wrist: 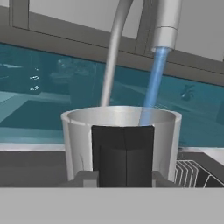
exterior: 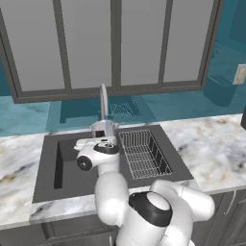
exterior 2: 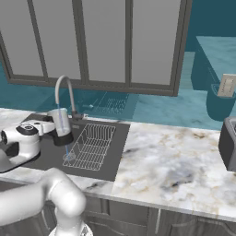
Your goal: Turn on the sink faucet and place the jug under the water for a few seconds to fill it up.
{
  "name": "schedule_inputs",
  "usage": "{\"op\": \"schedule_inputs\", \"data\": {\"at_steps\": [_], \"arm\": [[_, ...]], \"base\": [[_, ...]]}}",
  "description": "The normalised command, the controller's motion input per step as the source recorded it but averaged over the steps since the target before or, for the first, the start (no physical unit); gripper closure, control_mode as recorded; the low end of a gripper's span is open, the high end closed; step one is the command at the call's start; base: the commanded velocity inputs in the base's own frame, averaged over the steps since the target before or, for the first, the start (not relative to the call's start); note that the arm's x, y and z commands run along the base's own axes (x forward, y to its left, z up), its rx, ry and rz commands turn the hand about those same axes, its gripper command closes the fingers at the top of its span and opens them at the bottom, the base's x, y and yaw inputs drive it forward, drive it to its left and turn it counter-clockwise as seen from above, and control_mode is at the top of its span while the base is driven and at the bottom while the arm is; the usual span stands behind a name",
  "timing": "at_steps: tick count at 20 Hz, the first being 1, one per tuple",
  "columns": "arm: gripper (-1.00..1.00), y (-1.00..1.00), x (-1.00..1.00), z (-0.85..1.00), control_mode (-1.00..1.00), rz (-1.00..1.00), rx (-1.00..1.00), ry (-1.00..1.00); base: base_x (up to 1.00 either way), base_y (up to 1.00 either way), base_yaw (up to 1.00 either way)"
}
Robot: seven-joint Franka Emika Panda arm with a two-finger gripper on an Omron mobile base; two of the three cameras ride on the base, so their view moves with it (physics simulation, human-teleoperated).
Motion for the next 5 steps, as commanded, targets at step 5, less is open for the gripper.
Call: {"op": "schedule_inputs", "data": {"at_steps": [5], "arm": [[1.0, 0.08, 0.17, -0.08, -1.0, 0.0, -0.01, 0.0]], "base": [[0.0, 0.0, 0.0]]}}
